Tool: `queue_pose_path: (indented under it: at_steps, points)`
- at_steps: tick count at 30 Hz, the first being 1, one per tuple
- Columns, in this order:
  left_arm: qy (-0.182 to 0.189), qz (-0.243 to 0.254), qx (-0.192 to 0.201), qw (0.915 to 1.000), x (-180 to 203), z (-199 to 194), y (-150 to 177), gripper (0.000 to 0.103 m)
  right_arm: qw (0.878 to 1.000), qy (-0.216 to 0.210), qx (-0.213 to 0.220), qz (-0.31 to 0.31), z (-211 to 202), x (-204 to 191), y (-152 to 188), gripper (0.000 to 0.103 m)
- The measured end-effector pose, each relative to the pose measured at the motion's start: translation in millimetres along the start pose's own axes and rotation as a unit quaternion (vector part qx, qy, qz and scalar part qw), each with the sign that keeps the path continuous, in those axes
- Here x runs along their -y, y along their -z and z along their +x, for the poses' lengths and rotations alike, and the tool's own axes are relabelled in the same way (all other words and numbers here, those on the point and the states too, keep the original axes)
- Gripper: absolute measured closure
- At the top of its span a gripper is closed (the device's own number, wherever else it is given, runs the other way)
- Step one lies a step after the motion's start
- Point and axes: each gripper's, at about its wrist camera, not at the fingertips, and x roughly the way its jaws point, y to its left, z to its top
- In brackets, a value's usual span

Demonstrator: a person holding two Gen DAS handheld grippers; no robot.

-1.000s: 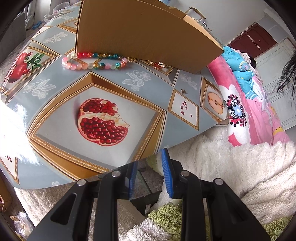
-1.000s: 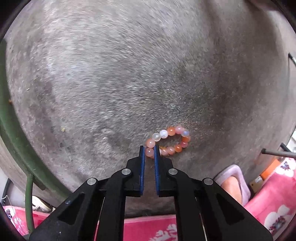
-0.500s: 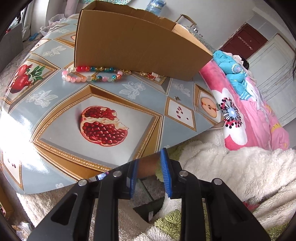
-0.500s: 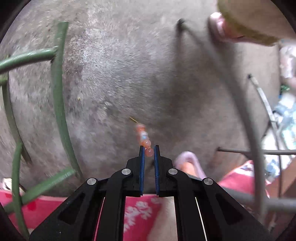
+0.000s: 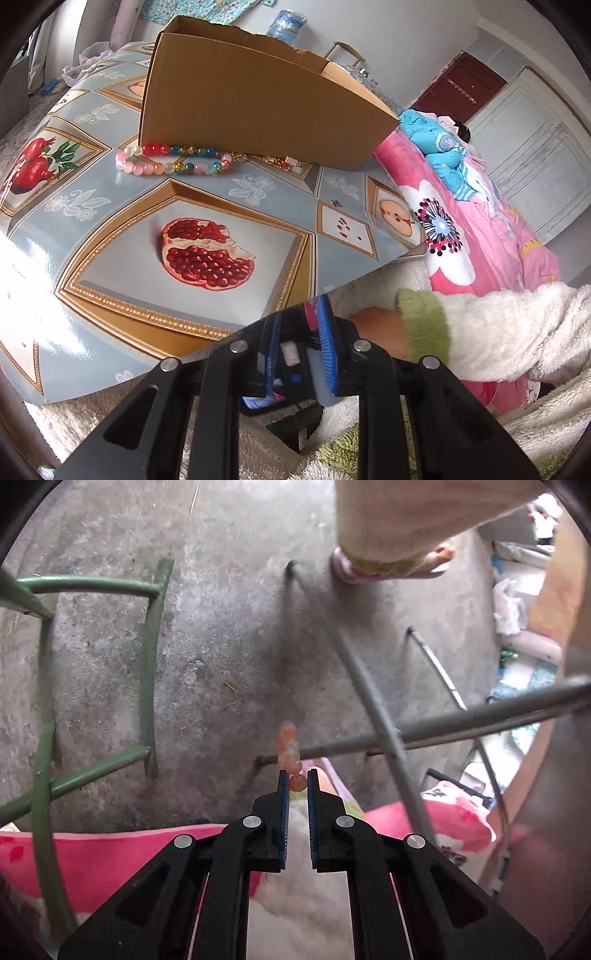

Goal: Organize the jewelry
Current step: 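Lift the peach bracelet with the right gripper up toward the table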

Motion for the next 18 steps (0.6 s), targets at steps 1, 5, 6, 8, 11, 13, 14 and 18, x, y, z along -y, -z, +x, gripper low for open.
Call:
queue_pose_path:
  at_steps: [1,5,6,8,11,13,14,18]
  points:
    - [0.002,0.000,0.003,1.0000,0,-2,1,0.083,1.000,0.000,0.004,0.008,-11,4,6,0.096]
    - [0.010,0.000,0.020,0.9997,1,-16,4,0.083,0.999,-0.009,0.019,0.046,-48,18,30,0.096]
    - [0.010,0.000,0.023,0.9997,1,-18,6,0.083,0.998,-0.013,0.022,0.060,-59,23,38,0.096]
    - [0.016,0.002,0.037,0.9992,4,-27,8,0.083,0.996,-0.019,0.030,0.083,-80,30,55,0.096]
    - [0.015,0.019,0.078,0.9967,14,-46,6,0.083,0.992,-0.028,0.039,0.120,-109,43,77,0.096]
    - [0.015,0.026,0.103,0.9943,19,-59,2,0.083,0.989,-0.033,0.046,0.139,-127,51,89,0.096]
    - [0.017,0.030,0.111,0.9932,21,-64,0,0.083,0.986,-0.041,0.051,0.153,-140,57,97,0.096]
    - [0.013,0.044,0.123,0.9913,25,-68,-2,0.083,0.977,-0.054,0.071,0.192,-184,79,121,0.096]
